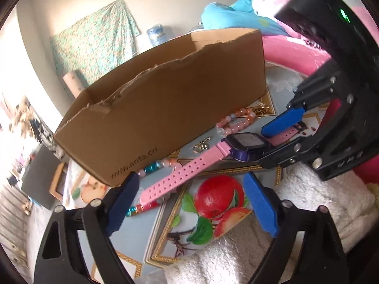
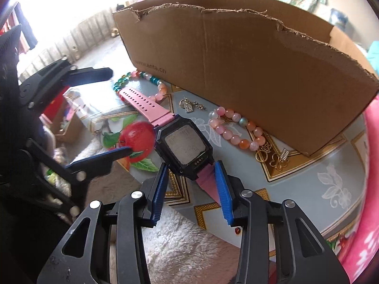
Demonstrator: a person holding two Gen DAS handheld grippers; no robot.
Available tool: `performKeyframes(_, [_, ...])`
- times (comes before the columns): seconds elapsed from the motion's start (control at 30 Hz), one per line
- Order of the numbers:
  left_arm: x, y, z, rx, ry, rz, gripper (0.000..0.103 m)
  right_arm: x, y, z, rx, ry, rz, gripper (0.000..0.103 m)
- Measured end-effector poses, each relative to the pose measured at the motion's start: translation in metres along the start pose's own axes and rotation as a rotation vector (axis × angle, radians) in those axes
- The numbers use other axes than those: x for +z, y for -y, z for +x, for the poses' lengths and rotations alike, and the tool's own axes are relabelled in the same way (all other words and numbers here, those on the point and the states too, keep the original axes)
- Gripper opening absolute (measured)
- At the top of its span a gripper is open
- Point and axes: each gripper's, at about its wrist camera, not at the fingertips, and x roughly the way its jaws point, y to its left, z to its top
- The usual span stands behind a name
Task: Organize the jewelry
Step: 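Lift the pink watch with the right gripper and carry it over the box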
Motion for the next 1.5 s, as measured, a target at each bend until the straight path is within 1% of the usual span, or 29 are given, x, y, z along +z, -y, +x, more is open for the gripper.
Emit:
performKeyframes(0.1, [0.001,0.005,0.006,0.024,0.0,0.065,0.075,0.001,0.002,-0.004,0.036,-0.02,-0.013,0.037])
performKeyframes(0.17, [0.001,0.008,0.012,0.018,-0.016,0.109,0.072,0.003,0.008,-0.005,0.065,-0.035,-0.011,0.036])
performKeyframes(0.27, [-0.002,0.011,0.02,-0.002,-0.041,0.151,0.062,0.005,0.016,-0.009,0.094,-0.05,-0.005,0.035])
performKeyframes(0.33, [-0.001,0.01,0.023,-0.027,-0.047,0.154,0.053,0.005,0.021,-0.01,0.11,-0.055,0.008,0.035])
performKeyframes(0.4, [0.003,0.008,0.029,-0.051,-0.064,0.134,0.038,0.007,0.025,-0.011,0.116,-0.057,0.021,0.034])
performKeyframes(0.43, [0.005,0.006,0.032,-0.054,-0.072,0.123,0.035,0.007,0.025,-0.012,0.118,-0.056,0.029,0.034])
performKeyframes(0.5, [0.011,-0.001,0.037,-0.062,-0.085,0.091,0.023,0.007,0.026,-0.012,0.117,-0.051,0.046,0.034])
performKeyframes(0.53, [0.013,-0.006,0.039,-0.076,-0.091,0.07,0.021,0.005,0.027,-0.014,0.112,-0.048,0.052,0.034])
performKeyframes(0.67, [0.021,-0.027,0.041,-0.153,-0.111,-0.011,0.018,0.002,0.026,-0.018,0.067,-0.031,0.07,0.034])
performKeyframes(0.73, [0.022,-0.027,0.041,-0.171,-0.12,-0.03,0.018,0.001,0.022,-0.019,0.035,-0.026,0.071,0.034])
performKeyframes(0.77, [0.022,-0.028,0.042,-0.172,-0.123,-0.033,0.017,0.0,0.02,-0.018,0.005,-0.026,0.066,0.034])
performKeyframes(0.83, [0.024,-0.027,0.042,-0.172,-0.126,-0.041,0.016,-0.006,0.015,-0.017,-0.097,-0.029,0.039,0.034])
performKeyframes(0.9, [0.025,-0.031,0.041,-0.191,-0.127,-0.072,0.015,-0.012,0.015,-0.022,-0.133,-0.014,0.048,0.034])
performKeyframes(1.0, [0.027,-0.036,0.042,-0.215,-0.129,-0.117,0.013,-0.021,0.015,-0.027,-0.158,0.03,0.089,0.027])
performKeyframes(1.07, [0.031,-0.032,0.04,-0.212,-0.125,-0.125,0.009,-0.026,0.011,-0.032,-0.205,0.053,0.084,0.014])
performKeyframes(1.1, [0.033,-0.032,0.04,-0.214,-0.123,-0.132,0.008,-0.029,0.006,-0.034,-0.245,0.068,0.071,0.01])
performKeyframes(1.13, [0.034,-0.032,0.038,-0.218,-0.119,-0.143,0.008,-0.031,0.004,-0.037,-0.269,0.08,0.066,0.005])
performKeyframes(1.17, [0.03,-0.04,0.033,-0.222,-0.115,-0.151,0.007,-0.033,0.003,-0.041,-0.278,0.099,0.072,0.003])
performKeyframes(1.23, [0.032,-0.041,0.025,-0.218,-0.095,-0.156,0.005,-0.039,0.001,-0.051,-0.291,0.133,0.085,0.001])
performKeyframes(1.37, [0.039,-0.041,-0.004,-0.195,-0.024,-0.136,0.004,-0.045,-0.005,-0.082,-0.321,0.214,0.101,0.001])
performKeyframes(1.43, [0.048,-0.045,-0.023,-0.185,0.024,-0.141,0.004,-0.046,-0.007,-0.101,-0.341,0.254,0.091,0.001])
performKeyframes(1.5, [0.06,-0.05,-0.044,-0.162,0.084,-0.137,0.003,-0.039,-0.015,-0.127,-0.379,0.315,0.057,0.001])
